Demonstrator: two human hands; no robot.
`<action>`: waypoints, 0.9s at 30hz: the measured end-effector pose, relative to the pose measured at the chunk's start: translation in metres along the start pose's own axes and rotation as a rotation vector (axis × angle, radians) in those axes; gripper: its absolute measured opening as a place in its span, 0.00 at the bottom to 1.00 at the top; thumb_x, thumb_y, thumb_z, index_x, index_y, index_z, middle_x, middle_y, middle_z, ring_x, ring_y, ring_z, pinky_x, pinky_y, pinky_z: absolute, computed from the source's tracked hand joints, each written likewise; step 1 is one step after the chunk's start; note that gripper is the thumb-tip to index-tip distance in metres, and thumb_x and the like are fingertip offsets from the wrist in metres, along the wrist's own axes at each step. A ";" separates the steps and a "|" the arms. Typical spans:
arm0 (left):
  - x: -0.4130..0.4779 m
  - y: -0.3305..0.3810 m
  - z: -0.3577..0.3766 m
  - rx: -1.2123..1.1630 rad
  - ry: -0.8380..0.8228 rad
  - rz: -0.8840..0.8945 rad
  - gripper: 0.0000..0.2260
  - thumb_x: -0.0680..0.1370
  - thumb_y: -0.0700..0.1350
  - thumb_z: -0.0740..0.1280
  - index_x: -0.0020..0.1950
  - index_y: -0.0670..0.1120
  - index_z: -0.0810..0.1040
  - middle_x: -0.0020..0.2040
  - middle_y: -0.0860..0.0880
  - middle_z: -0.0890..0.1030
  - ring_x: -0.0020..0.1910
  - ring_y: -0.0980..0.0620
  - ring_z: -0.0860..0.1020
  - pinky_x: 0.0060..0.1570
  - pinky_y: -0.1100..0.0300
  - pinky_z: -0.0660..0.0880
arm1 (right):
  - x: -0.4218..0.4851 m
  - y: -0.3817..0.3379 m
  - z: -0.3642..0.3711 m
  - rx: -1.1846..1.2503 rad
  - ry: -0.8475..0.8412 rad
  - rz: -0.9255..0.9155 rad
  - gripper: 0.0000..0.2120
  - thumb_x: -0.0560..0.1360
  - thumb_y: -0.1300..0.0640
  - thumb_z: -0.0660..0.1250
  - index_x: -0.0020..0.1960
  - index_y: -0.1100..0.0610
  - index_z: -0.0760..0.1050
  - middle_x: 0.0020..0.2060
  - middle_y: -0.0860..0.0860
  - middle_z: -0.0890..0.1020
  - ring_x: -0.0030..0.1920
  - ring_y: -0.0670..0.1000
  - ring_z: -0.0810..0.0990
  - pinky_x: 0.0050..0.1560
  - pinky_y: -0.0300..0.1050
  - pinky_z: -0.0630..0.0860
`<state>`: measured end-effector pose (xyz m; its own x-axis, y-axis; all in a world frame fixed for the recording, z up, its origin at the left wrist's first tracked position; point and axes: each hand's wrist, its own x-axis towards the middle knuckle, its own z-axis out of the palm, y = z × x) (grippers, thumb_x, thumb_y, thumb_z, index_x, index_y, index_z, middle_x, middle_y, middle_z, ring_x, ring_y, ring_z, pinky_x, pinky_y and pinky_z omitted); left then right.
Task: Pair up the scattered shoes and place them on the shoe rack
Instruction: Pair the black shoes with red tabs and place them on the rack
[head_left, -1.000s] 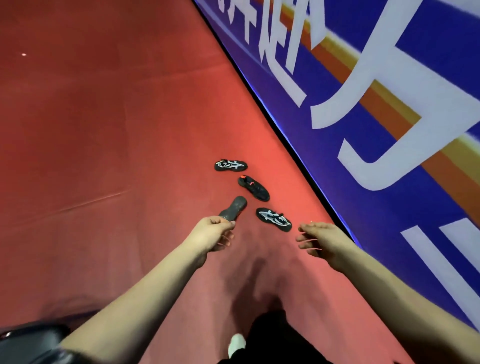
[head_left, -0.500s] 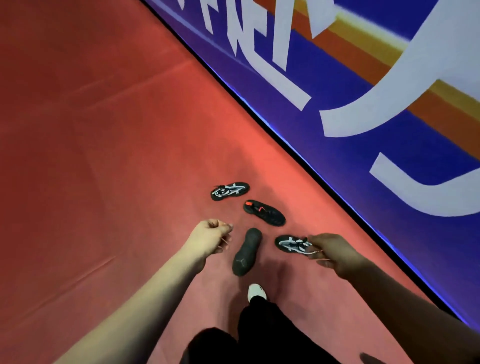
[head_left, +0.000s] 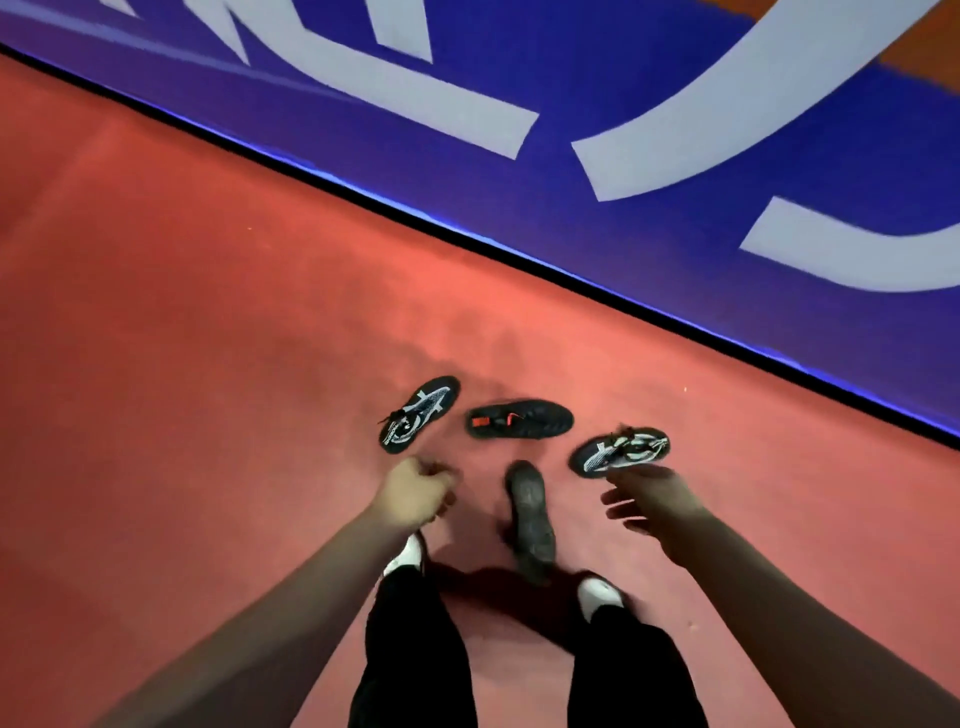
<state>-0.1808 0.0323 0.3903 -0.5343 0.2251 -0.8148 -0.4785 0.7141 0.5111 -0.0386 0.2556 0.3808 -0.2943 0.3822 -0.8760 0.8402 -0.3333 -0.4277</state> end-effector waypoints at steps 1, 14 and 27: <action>0.018 -0.005 -0.008 0.048 -0.030 0.021 0.06 0.77 0.38 0.64 0.40 0.42 0.74 0.31 0.44 0.75 0.25 0.51 0.70 0.22 0.66 0.65 | 0.009 0.007 0.012 0.019 0.024 0.021 0.05 0.76 0.55 0.66 0.44 0.56 0.75 0.36 0.55 0.81 0.32 0.53 0.77 0.34 0.40 0.67; 0.180 -0.151 0.001 0.474 -0.198 -0.027 0.06 0.74 0.47 0.65 0.40 0.46 0.77 0.39 0.43 0.83 0.35 0.47 0.78 0.44 0.57 0.76 | 0.144 0.115 0.153 0.224 0.090 0.194 0.08 0.77 0.59 0.65 0.39 0.60 0.74 0.33 0.57 0.78 0.29 0.53 0.76 0.30 0.39 0.66; 0.315 -0.256 0.106 0.609 -0.270 -0.028 0.07 0.74 0.47 0.66 0.37 0.48 0.76 0.43 0.39 0.83 0.47 0.40 0.81 0.48 0.53 0.77 | 0.325 0.239 0.170 -0.459 0.152 0.148 0.17 0.73 0.49 0.68 0.55 0.61 0.78 0.50 0.60 0.82 0.53 0.60 0.80 0.48 0.45 0.74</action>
<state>-0.1528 -0.0098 -0.0264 -0.2961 0.3027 -0.9059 0.0316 0.9510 0.3075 -0.0108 0.1537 -0.0441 -0.1159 0.4925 -0.8626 0.9916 0.0072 -0.1291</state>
